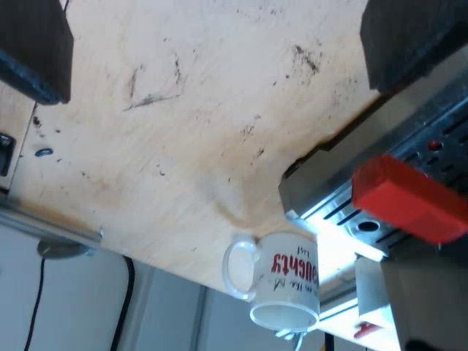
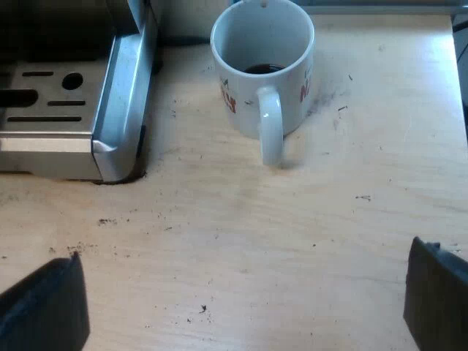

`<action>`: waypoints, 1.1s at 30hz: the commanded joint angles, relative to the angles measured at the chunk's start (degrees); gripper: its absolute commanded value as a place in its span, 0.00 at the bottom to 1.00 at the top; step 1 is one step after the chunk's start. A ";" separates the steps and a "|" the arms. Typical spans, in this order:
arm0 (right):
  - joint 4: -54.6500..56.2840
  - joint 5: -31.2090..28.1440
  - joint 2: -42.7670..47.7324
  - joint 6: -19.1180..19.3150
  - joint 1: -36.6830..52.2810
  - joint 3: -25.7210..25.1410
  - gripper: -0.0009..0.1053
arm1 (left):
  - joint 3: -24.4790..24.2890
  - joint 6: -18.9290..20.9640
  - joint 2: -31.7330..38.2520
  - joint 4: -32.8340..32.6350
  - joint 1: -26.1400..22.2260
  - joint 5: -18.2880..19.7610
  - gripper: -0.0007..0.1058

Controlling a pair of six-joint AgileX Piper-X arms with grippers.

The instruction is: Place mug into machine

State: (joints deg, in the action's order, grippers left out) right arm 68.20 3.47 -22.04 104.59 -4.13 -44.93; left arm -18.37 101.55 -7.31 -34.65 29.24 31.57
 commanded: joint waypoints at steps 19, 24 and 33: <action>-52.10 1.82 -2.22 0.23 -0.08 33.09 0.84 | 1.41 -0.21 -0.07 3.74 0.19 0.42 0.77; -64.31 1.82 -12.77 0.83 -0.08 36.64 0.84 | 1.41 -0.21 -0.07 3.74 0.19 0.42 0.77; -85.68 1.82 -34.32 0.68 -0.08 36.81 0.84 | 1.41 -0.21 -0.07 3.74 0.19 0.42 0.77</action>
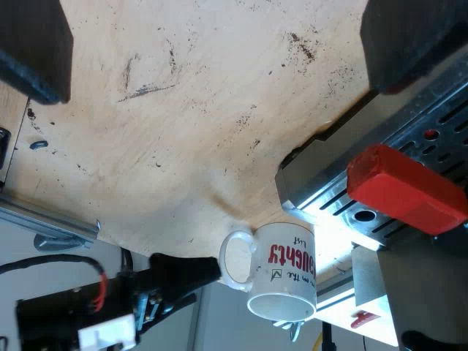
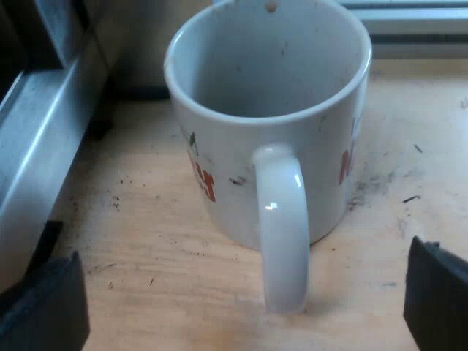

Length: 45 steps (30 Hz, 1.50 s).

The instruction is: Place mug into machine

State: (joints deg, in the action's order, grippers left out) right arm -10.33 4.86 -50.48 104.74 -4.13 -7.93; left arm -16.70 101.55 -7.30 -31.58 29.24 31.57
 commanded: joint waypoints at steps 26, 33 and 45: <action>-16.97 0.05 -29.04 -2.71 -0.08 -7.48 0.01 | 0.59 -0.21 -0.08 0.88 0.19 -1.86 0.77; -8.77 0.05 -20.80 0.53 -0.08 -7.48 0.01 | 1.57 -0.21 -0.19 1.04 0.19 -9.38 0.77; 18.85 0.05 8.56 3.62 -0.08 -8.09 0.01 | 6.62 -0.21 -0.26 5.40 0.19 -15.50 0.77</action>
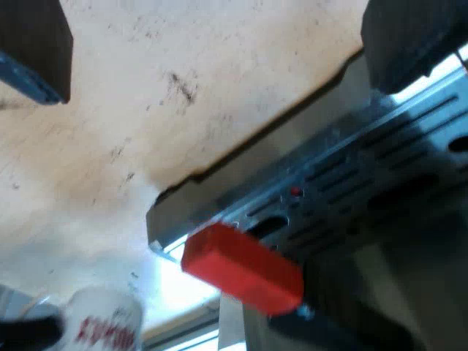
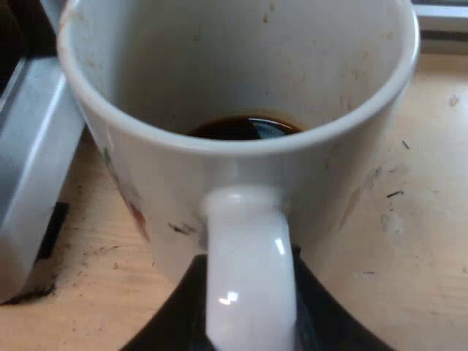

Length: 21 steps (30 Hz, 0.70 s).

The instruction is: Place mug into machine

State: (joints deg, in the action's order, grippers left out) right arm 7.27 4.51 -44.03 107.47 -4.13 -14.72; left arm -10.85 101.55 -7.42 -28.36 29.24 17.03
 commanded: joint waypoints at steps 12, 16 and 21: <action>28.91 5.21 19.91 5.63 -6.79 -8.61 0.01 | 8.50 -0.10 -0.18 14.29 0.19 -3.99 0.77; 28.43 2.10 19.95 5.46 -14.76 -8.61 0.01 | 8.82 -0.06 -0.18 13.98 0.19 -6.71 0.77; 24.58 -5.16 19.82 -0.42 -26.63 -7.89 0.01 | 8.82 -0.06 -0.18 14.18 0.19 -9.18 0.77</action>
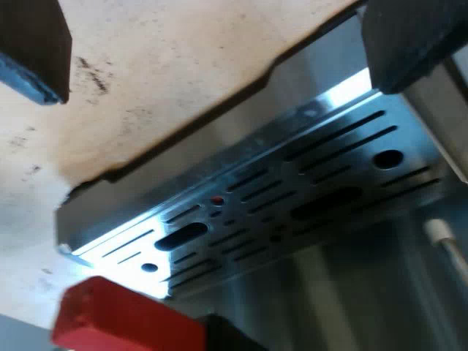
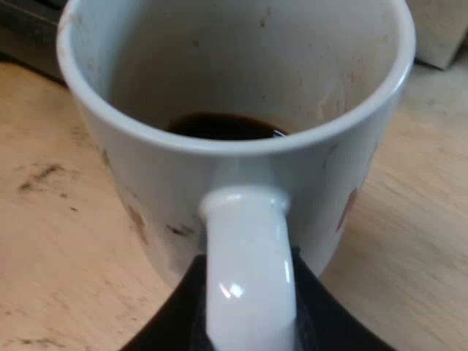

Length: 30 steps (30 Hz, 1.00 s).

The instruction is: Place mug into machine

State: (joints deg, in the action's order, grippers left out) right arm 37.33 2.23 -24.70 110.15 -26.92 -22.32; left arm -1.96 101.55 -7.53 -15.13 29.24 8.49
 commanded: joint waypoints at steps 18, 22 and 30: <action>-41.60 -15.36 -25.38 -11.59 -22.50 4.28 0.01 | -0.07 0.09 -0.07 2.65 0.19 -0.63 0.77; -49.53 -15.51 -37.29 -11.80 -22.50 1.53 0.01 | -0.07 0.09 -0.07 2.65 0.19 -0.63 0.77; -51.70 -15.80 -44.37 -12.17 -22.50 -2.86 0.01 | -0.07 0.09 -0.07 2.65 0.19 -0.63 0.77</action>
State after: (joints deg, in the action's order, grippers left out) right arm -11.92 -13.03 -71.95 97.72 -49.32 -25.04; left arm -1.96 101.55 -7.53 -13.19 29.24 8.31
